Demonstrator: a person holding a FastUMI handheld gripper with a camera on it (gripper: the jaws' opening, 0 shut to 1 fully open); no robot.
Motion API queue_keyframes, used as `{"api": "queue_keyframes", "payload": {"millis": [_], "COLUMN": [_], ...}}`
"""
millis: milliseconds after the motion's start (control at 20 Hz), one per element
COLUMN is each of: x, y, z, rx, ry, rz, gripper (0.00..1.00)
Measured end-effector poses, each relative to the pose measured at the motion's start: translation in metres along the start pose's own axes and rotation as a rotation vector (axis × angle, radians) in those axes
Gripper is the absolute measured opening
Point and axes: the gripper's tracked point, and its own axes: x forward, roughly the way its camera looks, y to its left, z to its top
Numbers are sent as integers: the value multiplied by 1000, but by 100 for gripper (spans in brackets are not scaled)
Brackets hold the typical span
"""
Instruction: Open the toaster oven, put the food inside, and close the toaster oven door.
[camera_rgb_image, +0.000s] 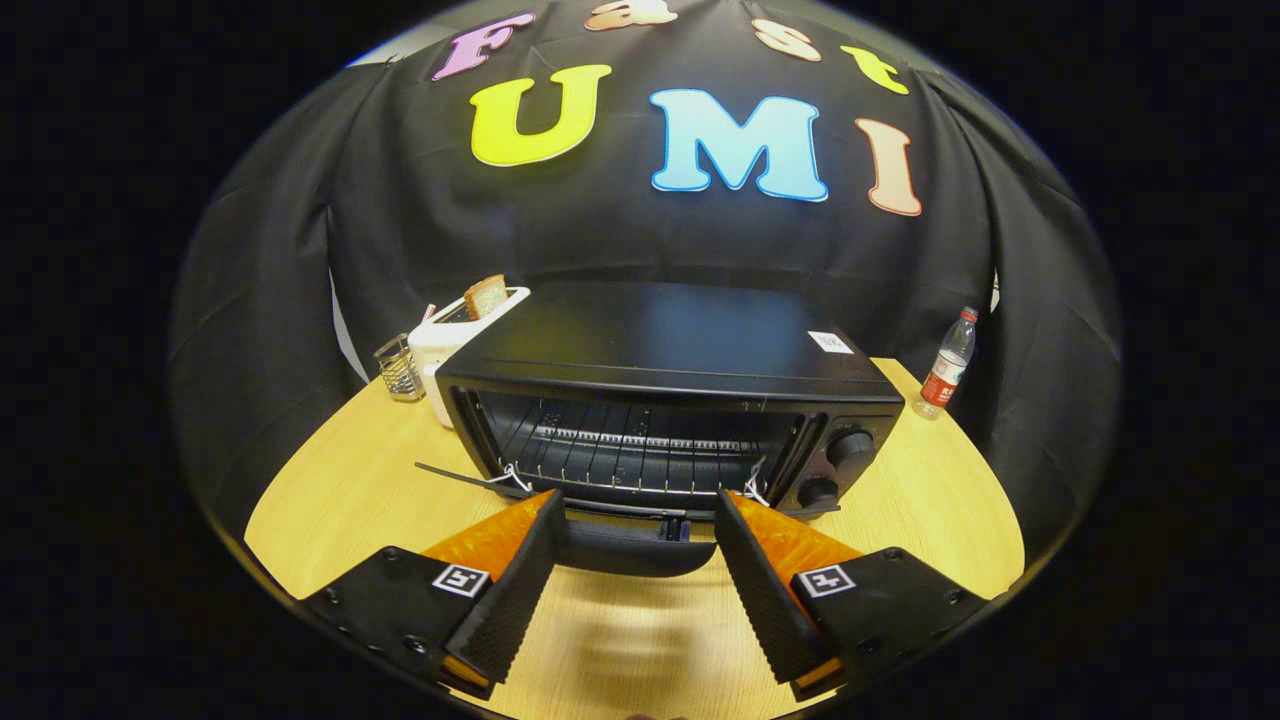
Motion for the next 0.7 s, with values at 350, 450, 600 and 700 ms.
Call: {"api": "queue_keyframes", "payload": {"millis": [350,450,600,700], "x": [-11,-13,-14,-9], "y": [3,3,7,7], "z": [-33,-46,-80,-116], "rx": [-88,-77,-68,-55], "ry": [60,89,167,264], "rz": [-2,3,34,68], "gripper": [96,97,96,96]}}
